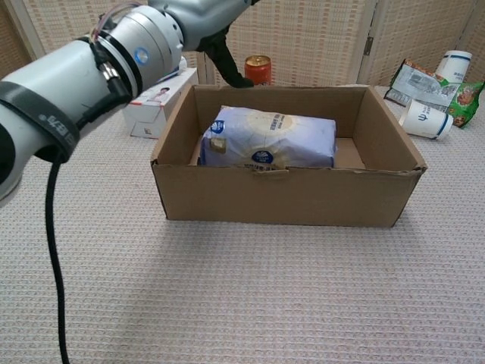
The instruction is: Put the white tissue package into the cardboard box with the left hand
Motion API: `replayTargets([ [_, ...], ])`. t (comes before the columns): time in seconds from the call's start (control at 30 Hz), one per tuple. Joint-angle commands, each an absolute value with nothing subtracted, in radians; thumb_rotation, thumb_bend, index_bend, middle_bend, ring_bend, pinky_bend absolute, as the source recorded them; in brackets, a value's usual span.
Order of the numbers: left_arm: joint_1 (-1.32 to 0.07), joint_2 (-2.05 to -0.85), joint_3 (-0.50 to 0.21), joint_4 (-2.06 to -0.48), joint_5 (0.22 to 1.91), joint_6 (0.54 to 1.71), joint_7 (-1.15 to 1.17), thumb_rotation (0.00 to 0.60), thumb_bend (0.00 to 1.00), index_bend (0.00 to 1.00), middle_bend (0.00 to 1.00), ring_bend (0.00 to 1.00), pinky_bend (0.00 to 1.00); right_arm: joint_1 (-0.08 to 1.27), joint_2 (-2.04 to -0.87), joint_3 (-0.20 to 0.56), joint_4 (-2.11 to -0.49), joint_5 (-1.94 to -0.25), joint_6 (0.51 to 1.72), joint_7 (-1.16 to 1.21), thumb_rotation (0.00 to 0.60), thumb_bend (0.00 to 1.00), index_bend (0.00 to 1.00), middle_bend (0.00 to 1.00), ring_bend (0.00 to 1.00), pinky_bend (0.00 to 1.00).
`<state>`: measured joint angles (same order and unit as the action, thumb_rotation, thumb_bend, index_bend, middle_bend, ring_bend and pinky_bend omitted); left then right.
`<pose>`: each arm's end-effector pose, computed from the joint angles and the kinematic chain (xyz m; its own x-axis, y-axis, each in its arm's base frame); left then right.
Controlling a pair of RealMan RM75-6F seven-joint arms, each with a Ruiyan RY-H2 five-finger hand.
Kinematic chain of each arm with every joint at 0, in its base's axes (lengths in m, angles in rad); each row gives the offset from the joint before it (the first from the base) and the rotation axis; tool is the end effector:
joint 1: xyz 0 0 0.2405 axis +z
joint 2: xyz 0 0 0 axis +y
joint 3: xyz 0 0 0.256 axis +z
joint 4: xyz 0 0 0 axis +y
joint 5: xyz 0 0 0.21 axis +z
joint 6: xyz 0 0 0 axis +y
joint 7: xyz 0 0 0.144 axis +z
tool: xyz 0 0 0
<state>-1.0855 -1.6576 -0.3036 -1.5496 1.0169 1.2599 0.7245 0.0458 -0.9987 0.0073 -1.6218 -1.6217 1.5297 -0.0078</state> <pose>0.0185 0.3652 0.0063 0.4519 -0.1960 0.8703 0.7194 -0.4967 -0.4855 -0.3088 -0.1596 0.1891 0.5071 -0.0101 0.8618 -0.8588 -0.0909 0.5042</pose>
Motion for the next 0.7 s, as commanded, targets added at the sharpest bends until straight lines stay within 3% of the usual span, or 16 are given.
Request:
replayTargets([
  [0.03, -1.029, -1.567, -0.292, -1.625, 1.044, 1.299, 0.731, 0.600, 0.17, 0.00, 0.00, 0.00, 0.04, 0.045, -1.001, 0.005, -1.623, -1.625, 1.530, -0.012, 0.600, 0.00, 0.06, 0.03, 0.00, 0.00],
  [0.27, -0.919, -1.422, -0.277, -1.720, 1.123, 1.372, 0.615, 0.600, 0.17, 0.00, 0.00, 0.00, 0.04, 0.043, -1.003, 0.003, -1.626, -1.636, 1.538, -0.015, 0.600, 0.00, 0.06, 0.03, 0.00, 0.00],
  [0.37, -0.826, -1.359, -0.271, -1.714, 1.211, 1.470, 0.462, 0.600, 0.19, 0.00, 0.00, 0.00, 0.04, 0.043, -1.004, 0.000, -1.625, -1.640, 1.538, -0.016, 0.600, 0.00, 0.06, 0.03, 0.00, 0.00],
  [0.43, -0.715, -1.270, -0.228, -1.698, 1.251, 1.548, 0.369, 0.600, 0.19, 0.00, 0.00, 0.00, 0.04, 0.046, -1.006, -0.002, -1.626, -1.639, 1.526, -0.021, 0.600, 0.00, 0.06, 0.03, 0.00, 0.00],
  [0.7, -0.557, -1.150, -0.135, -1.612, 1.313, 1.555, 0.187, 0.600, 0.19, 0.00, 0.00, 0.00, 0.05, 0.049, -1.013, -0.003, -1.624, -1.638, 1.518, -0.034, 0.600, 0.00, 0.06, 0.03, 0.00, 0.00],
])
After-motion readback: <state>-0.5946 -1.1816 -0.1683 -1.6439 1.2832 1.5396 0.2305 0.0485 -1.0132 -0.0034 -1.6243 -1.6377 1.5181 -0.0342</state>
